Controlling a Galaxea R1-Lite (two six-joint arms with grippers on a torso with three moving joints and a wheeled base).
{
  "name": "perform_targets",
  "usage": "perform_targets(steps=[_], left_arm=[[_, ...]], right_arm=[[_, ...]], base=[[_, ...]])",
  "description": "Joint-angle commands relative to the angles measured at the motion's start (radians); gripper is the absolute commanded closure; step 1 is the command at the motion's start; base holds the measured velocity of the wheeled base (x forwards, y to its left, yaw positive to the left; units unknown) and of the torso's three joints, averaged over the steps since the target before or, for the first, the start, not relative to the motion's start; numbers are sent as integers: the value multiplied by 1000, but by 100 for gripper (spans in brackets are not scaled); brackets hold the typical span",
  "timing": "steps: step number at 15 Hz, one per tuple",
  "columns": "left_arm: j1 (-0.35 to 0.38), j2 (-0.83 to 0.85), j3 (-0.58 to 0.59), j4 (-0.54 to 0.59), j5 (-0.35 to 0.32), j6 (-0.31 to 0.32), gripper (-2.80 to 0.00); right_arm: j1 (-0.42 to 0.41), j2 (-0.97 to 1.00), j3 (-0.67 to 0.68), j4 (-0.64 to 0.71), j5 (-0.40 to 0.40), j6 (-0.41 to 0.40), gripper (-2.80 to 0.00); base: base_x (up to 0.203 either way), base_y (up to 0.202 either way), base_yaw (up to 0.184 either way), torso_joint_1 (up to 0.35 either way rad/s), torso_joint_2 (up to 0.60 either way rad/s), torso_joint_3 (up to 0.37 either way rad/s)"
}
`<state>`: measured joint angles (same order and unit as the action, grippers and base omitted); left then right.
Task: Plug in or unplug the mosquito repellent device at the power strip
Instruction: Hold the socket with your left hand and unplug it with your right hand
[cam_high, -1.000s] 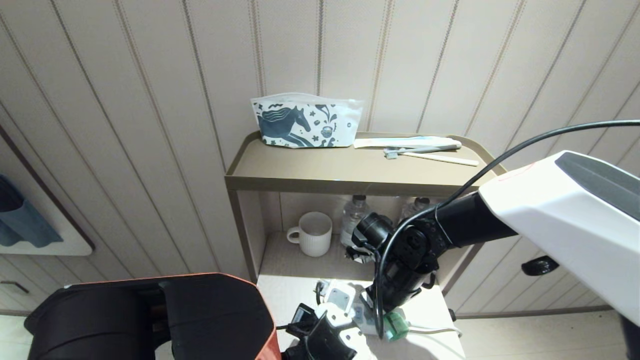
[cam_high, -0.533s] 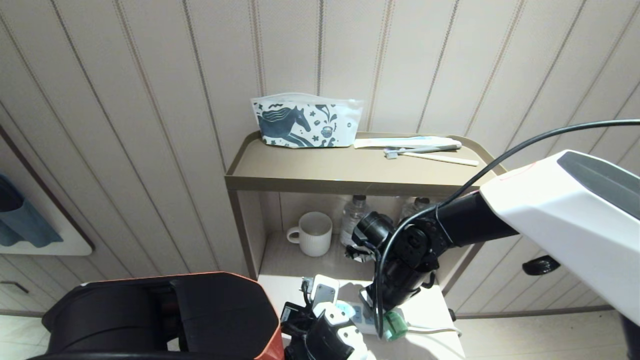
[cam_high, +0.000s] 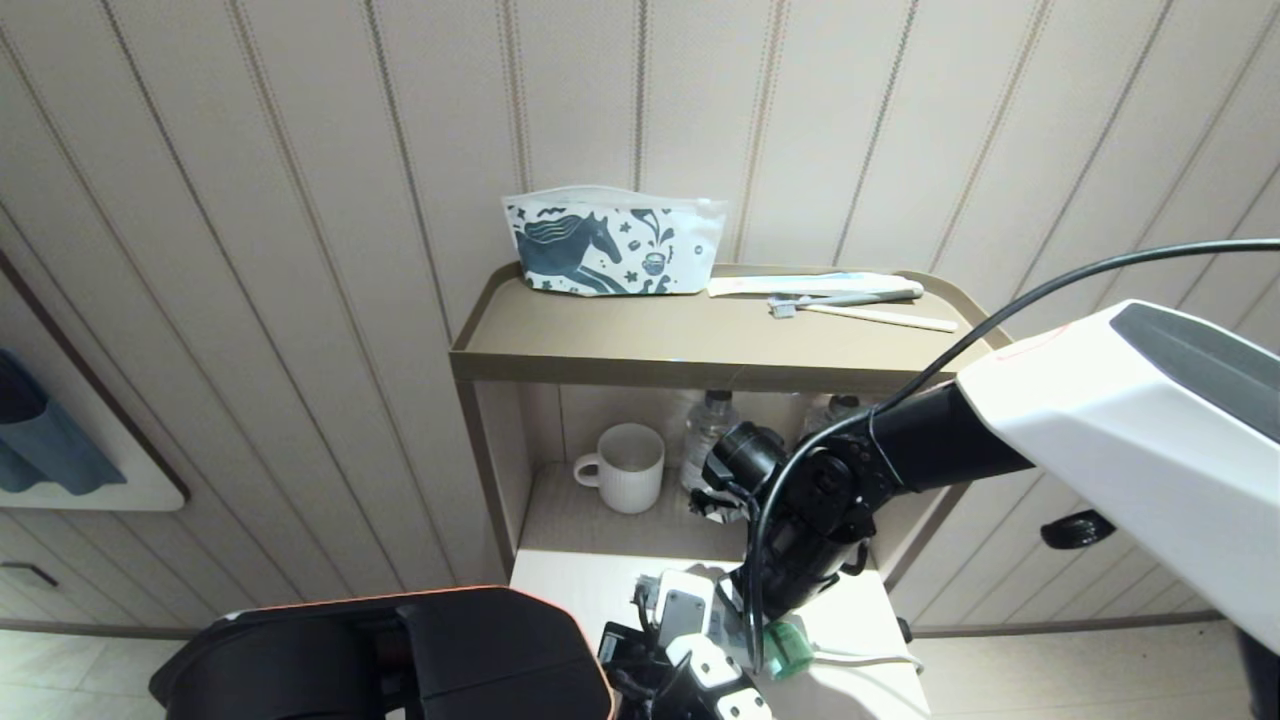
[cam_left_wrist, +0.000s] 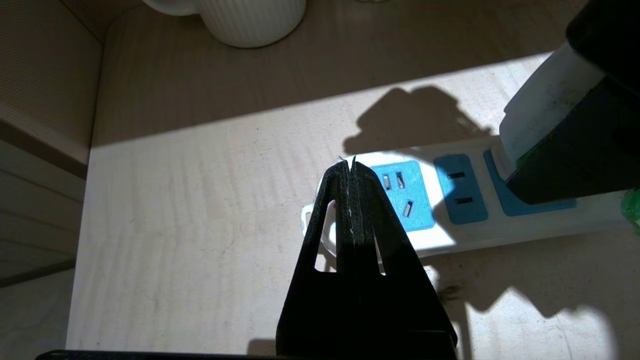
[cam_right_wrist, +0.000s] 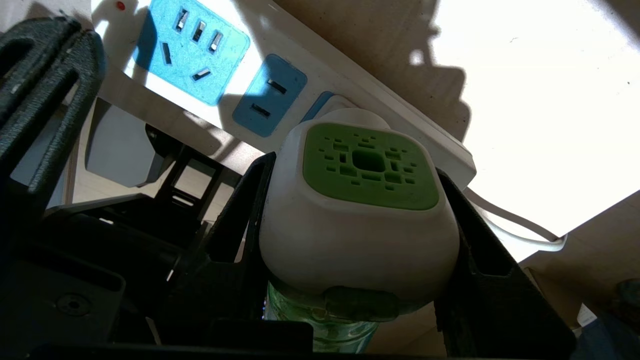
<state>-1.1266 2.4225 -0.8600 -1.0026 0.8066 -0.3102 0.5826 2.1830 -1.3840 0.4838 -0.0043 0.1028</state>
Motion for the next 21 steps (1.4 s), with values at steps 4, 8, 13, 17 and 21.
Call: perform_targets(steps=[4,8,13,17,21], left_arm=[[-17,4,-7,-9,5,-4,0],[-50,12,5,-31,2,1,0],[-56,26,-4,-27,-7,5,0],[-61,52,-2,-27,-7,6,0],[-60,57,-3,-32,-7,6,0]], right_arm=[[-1,3,-8,2,0,3,0],[-1,8,-13,2,0,5,0],[-1,15,-15,2,0,6,0],[-1,31,-23,2,0,8,0],[-10,37,-24,2,0,6,0]], base=[[0,0,0,0,0,0],[0,0,0,0,0,0],[0,0,0,0,0,0],[0,0,0,0,0,0],[0,0,0,0,0,0]])
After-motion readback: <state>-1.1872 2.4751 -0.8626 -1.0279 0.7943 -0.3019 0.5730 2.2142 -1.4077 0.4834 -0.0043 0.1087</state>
